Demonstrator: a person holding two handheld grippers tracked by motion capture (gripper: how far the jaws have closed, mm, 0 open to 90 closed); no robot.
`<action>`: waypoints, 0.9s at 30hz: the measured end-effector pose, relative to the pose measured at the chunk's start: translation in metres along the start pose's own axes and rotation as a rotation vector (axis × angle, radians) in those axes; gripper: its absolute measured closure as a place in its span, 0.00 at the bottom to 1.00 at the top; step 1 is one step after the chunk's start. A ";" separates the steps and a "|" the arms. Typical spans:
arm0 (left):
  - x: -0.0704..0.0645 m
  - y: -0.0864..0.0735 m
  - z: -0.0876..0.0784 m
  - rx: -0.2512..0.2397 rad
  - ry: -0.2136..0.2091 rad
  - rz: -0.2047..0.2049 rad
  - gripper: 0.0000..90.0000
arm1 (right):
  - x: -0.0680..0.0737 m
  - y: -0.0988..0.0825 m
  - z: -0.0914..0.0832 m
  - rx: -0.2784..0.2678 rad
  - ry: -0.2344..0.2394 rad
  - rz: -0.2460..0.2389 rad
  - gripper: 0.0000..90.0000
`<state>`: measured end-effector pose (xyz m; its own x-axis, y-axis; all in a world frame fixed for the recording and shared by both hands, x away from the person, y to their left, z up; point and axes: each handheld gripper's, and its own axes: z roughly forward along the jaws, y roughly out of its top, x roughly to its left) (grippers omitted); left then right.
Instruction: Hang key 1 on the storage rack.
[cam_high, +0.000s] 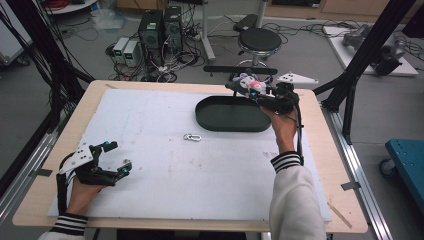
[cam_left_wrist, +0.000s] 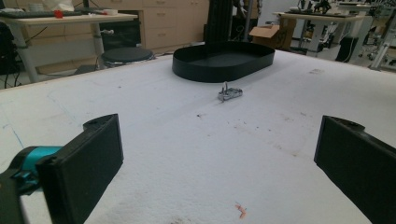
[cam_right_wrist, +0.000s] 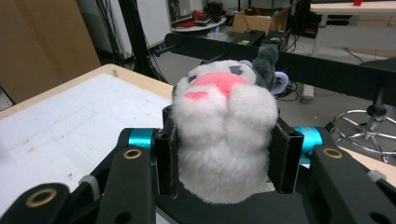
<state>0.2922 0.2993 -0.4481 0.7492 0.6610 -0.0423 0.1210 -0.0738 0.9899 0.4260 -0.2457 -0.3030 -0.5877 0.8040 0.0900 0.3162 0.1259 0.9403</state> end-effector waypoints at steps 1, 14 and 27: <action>0.000 0.000 0.000 0.000 0.000 0.000 0.02 | 0.000 0.000 0.000 0.004 -0.001 0.008 0.61; 0.000 0.000 0.000 -0.001 -0.001 -0.003 0.02 | 0.000 -0.013 0.007 0.022 0.002 0.026 0.61; -0.001 0.000 0.000 -0.002 -0.004 -0.002 0.02 | -0.005 -0.026 0.020 0.051 -0.007 0.042 0.61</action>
<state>0.2916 0.2988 -0.4483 0.7513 0.6584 -0.0449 0.1211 -0.0706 0.9901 0.4353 -0.2410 -0.3348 -0.5676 0.8135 0.1267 0.3786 0.1212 0.9176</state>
